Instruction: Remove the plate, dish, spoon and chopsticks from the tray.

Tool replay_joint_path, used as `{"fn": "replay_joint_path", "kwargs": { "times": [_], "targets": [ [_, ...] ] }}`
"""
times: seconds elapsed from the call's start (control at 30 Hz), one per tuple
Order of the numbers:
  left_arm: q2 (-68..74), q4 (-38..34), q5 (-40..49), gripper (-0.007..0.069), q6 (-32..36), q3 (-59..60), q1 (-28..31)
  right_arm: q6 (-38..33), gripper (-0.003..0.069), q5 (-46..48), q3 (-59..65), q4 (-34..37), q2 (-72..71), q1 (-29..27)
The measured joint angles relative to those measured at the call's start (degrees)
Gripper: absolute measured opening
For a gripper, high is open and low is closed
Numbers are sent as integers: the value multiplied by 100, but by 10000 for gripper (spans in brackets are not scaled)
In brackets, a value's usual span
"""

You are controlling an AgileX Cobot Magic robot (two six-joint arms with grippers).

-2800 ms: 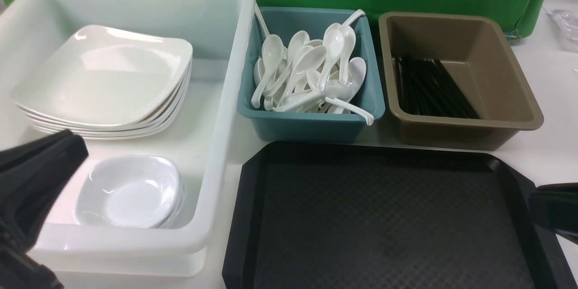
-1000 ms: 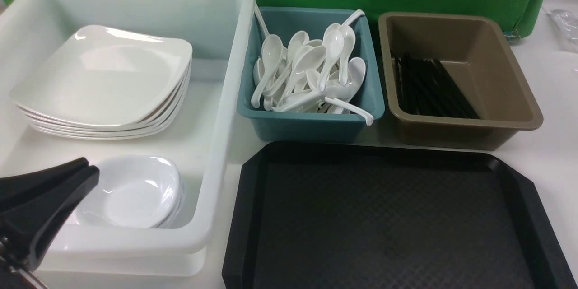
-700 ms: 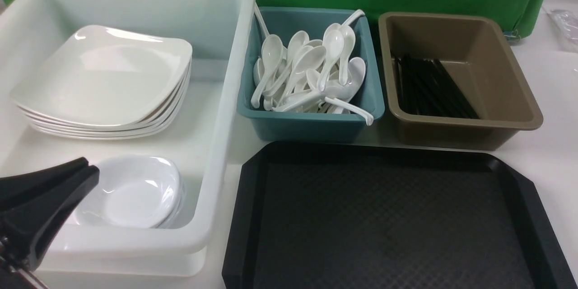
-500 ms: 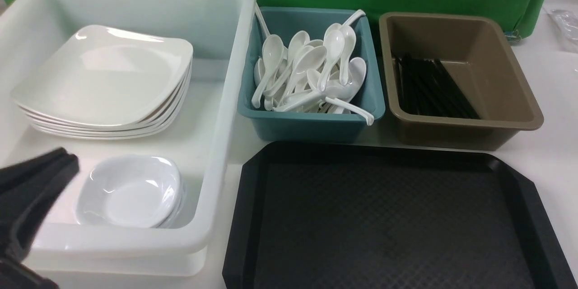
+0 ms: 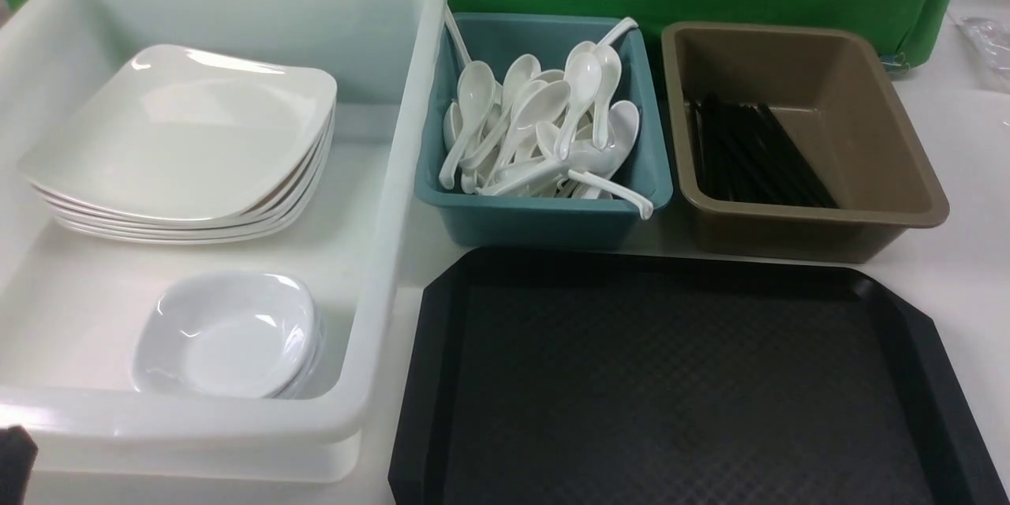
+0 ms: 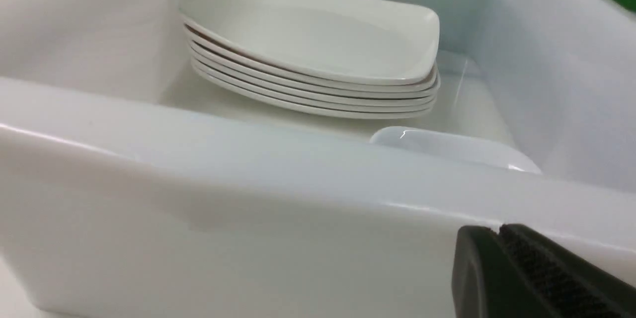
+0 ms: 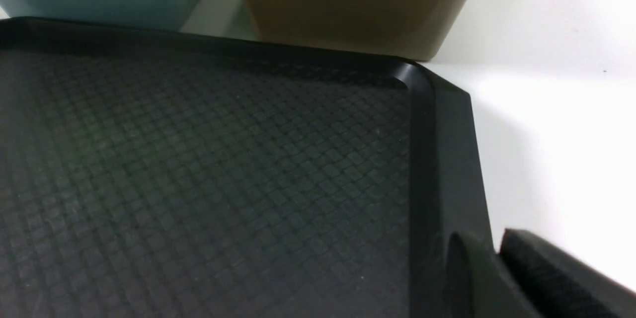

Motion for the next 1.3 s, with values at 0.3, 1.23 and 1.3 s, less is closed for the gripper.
{"fn": "replay_joint_path", "kwargs": {
  "times": [0.3,1.23,1.3],
  "targets": [
    [-19,38,42,17,-30,0,1,0,134,0,0,0,0,0],
    [-19,45,64,17,-46,0,1,0,207,0,0,0,0,0],
    [-19,45,64,17,-46,0,1,0,212,0,0,0,0,0]
  ]
}}
